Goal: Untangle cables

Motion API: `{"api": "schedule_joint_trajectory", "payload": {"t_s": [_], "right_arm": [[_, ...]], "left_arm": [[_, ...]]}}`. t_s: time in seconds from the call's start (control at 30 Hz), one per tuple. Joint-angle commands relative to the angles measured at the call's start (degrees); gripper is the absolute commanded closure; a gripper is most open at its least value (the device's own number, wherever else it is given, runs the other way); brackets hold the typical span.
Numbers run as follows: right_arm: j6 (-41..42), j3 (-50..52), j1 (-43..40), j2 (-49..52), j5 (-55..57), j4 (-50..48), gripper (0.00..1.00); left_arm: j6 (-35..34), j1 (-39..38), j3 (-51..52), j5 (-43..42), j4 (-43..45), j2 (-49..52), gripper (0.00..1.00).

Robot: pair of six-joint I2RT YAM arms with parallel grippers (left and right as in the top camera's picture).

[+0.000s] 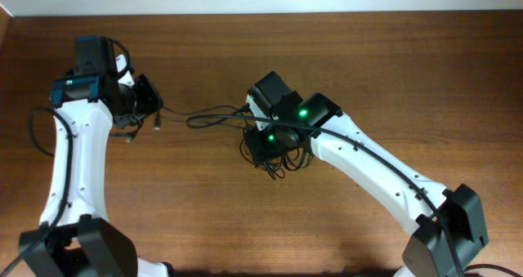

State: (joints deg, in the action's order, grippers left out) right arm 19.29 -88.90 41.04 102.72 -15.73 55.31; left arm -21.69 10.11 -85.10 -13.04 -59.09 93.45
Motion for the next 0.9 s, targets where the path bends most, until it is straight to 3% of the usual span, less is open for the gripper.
{"api": "schedule_joint_trajectory", "payload": {"t_s": [0.0, 0.07, 0.17, 0.23, 0.47, 0.53, 0.6, 0.67, 0.7, 0.73, 0.87], "right_arm": [[-0.9, 0.2, 0.2, -0.3, -0.8, -0.2, 0.51], [-0.9, 0.2, 0.2, -0.3, -0.7, 0.0, 0.29], [-0.8, 0.2, 0.2, -0.3, -0.7, -0.4, 0.20], [1.2, 0.2, 0.2, -0.3, -0.7, -0.5, 0.18], [2.4, 0.2, 0.2, -0.3, -0.8, 0.0, 0.18], [2.9, 0.2, 0.2, -0.3, -0.7, 0.0, 0.18], [7.0, 0.2, 0.2, -0.3, -0.7, -0.1, 0.19], [10.4, 0.2, 0.2, 0.1, -0.8, -0.4, 0.34], [10.4, 0.2, 0.2, 0.5, -1.0, -0.8, 0.43], [11.3, 0.2, 0.2, 1.7, -2.6, -1.9, 0.50], [13.2, 0.2, 0.1, 6.3, -11.1, -7.6, 0.51]], "left_arm": [[2.1, 0.1, -1.2, 0.4, -1.3, 2.4, 0.00], [2.1, 0.1, -1.2, 0.4, -2.0, 2.5, 0.01], [2.3, 0.1, -1.2, 0.5, -3.2, 2.5, 0.01], [5.4, 0.1, -1.2, 1.0, -3.2, 2.5, 0.01], [5.6, 0.0, 0.1, 4.5, -3.5, 2.9, 0.01], [5.6, -1.2, 0.8, 4.5, -3.5, 3.2, 0.51], [5.6, -3.3, 1.2, 4.5, -3.6, 3.6, 0.59], [6.8, -6.3, 2.2, 4.0, -3.8, 4.0, 0.92], [8.3, -7.6, 2.6, 3.3, -3.9, 4.3, 0.98], [9.6, -9.3, 3.3, 2.3, -4.2, 4.8, 0.98], [9.9, -14.5, 7.1, 1.9, -6.0, 6.9, 0.83]]}}
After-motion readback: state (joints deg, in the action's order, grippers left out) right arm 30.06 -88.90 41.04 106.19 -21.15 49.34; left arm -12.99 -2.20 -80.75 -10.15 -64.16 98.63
